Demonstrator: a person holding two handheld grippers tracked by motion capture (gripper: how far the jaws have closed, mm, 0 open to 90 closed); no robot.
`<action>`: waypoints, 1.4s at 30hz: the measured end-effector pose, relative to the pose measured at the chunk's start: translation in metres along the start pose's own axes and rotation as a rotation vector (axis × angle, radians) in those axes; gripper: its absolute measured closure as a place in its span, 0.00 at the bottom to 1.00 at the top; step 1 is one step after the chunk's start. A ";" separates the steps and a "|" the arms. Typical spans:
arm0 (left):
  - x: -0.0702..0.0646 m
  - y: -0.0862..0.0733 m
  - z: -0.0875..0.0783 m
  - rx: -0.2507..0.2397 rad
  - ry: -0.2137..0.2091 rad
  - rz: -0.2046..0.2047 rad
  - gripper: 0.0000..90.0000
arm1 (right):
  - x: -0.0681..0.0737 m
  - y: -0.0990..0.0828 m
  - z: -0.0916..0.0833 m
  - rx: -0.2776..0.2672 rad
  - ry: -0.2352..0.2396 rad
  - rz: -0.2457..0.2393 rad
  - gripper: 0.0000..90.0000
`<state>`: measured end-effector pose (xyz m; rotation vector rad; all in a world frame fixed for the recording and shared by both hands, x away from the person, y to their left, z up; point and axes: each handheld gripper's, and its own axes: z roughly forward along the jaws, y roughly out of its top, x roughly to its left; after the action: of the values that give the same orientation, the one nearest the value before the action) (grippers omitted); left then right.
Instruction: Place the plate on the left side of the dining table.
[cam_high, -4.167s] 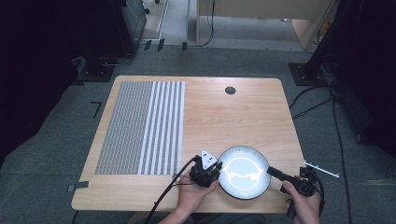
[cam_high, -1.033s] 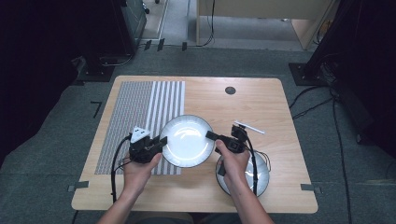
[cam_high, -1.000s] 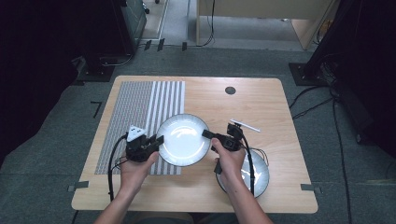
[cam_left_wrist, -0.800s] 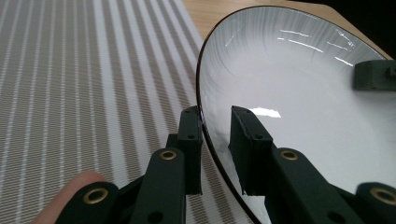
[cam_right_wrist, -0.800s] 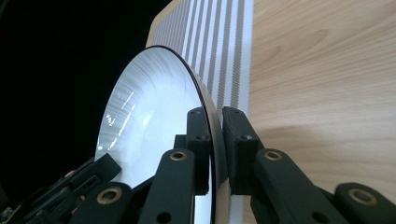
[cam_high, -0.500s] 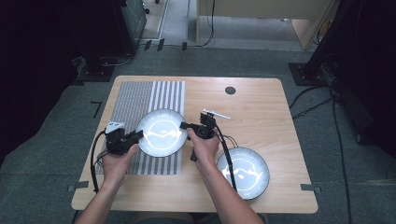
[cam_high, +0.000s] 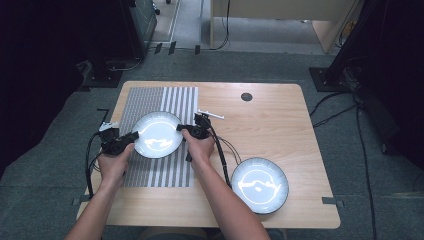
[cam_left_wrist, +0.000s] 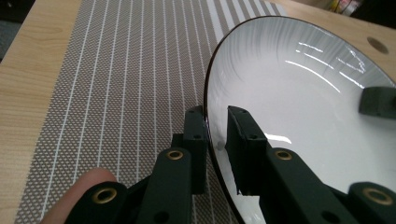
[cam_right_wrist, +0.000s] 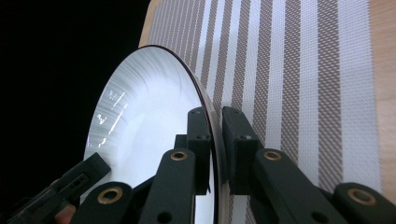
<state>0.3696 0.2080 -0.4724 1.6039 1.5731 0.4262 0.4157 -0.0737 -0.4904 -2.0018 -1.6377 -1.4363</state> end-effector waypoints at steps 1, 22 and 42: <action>0.002 0.000 0.003 0.001 0.000 -0.010 0.88 | 0.000 0.003 0.007 0.005 -0.010 -0.002 0.92; 0.011 0.009 0.044 0.083 0.049 -0.025 0.87 | -0.015 0.014 0.034 -0.001 -0.056 -0.004 0.91; 0.012 0.010 0.053 0.082 0.063 -0.030 0.87 | -0.016 0.015 0.047 -0.030 -0.090 -0.051 0.85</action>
<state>0.4168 0.2033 -0.5001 1.6408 1.6787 0.4040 0.4550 -0.0587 -0.5209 -2.0842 -1.7254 -1.4149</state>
